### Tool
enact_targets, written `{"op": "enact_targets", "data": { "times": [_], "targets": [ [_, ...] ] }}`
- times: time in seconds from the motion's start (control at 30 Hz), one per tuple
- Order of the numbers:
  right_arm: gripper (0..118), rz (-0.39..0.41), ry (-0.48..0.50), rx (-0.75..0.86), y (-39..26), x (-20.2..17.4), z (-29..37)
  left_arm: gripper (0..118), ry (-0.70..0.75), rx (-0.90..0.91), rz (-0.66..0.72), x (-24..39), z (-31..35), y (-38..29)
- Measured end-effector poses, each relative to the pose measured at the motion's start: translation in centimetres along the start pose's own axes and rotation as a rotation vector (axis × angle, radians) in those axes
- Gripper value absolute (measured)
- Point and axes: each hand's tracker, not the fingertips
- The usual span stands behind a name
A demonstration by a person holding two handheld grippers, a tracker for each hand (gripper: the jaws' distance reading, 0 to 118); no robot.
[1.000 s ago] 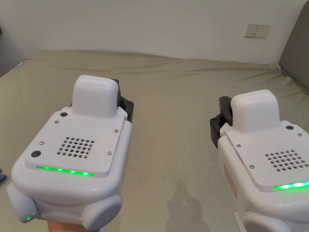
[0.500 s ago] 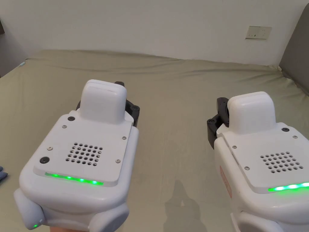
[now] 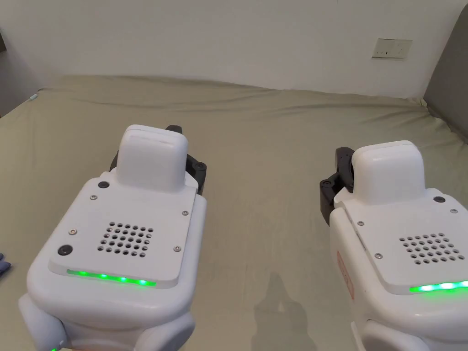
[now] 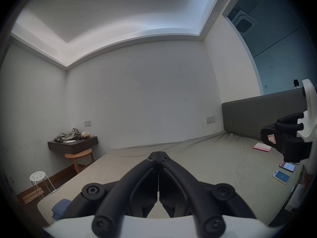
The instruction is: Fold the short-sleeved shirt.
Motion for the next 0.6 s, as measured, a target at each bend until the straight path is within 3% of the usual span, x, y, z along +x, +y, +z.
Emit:
{"op": "enact_targets", "data": {
  "times": [0.33,0.37,0.4,0.43,0.47,0.5,0.53,0.6],
  "targets": [
    [3,-0.007,-0.012,-0.004,-0.2,0.2,-0.1,0,0.016,-0.009,0.004,-0.3,-0.4,-0.3],
    [13,-0.012,-0.014,-0.003,-0.3,0.3,-0.1,0,0.019,-0.005,0.003,-0.3,-0.4,-0.3],
    [31,-0.019,-0.014,-0.005,-0.3,0.3,-0.2,4,0.022,-0.002,0.0,-0.3,-0.4,-0.2],
    [58,-0.026,-0.012,-0.008,-0.3,0.5,-0.2,12,0.026,0.0,-0.002,-0.3,-0.3,-0.3],
    [92,-0.035,-0.006,-0.012,-0.2,0.7,-0.3,21,0.029,0.0,-0.002,-0.3,-0.4,-0.3],
    [101,-0.038,-0.005,-0.023,-0.2,0.9,-0.5,28,0.029,-0.003,0.001,-0.3,-0.4,-0.2],
    [102,-0.048,0.011,-0.027,-0.2,1.0,-0.5,41,0.026,-0.009,0.007,-0.4,-0.5,-0.2],
    [103,-0.063,-0.002,-0.003,-0.2,1.1,-0.2,112,0.028,-0.022,0.014,-0.5,-0.7,-0.3]
  ]
}}
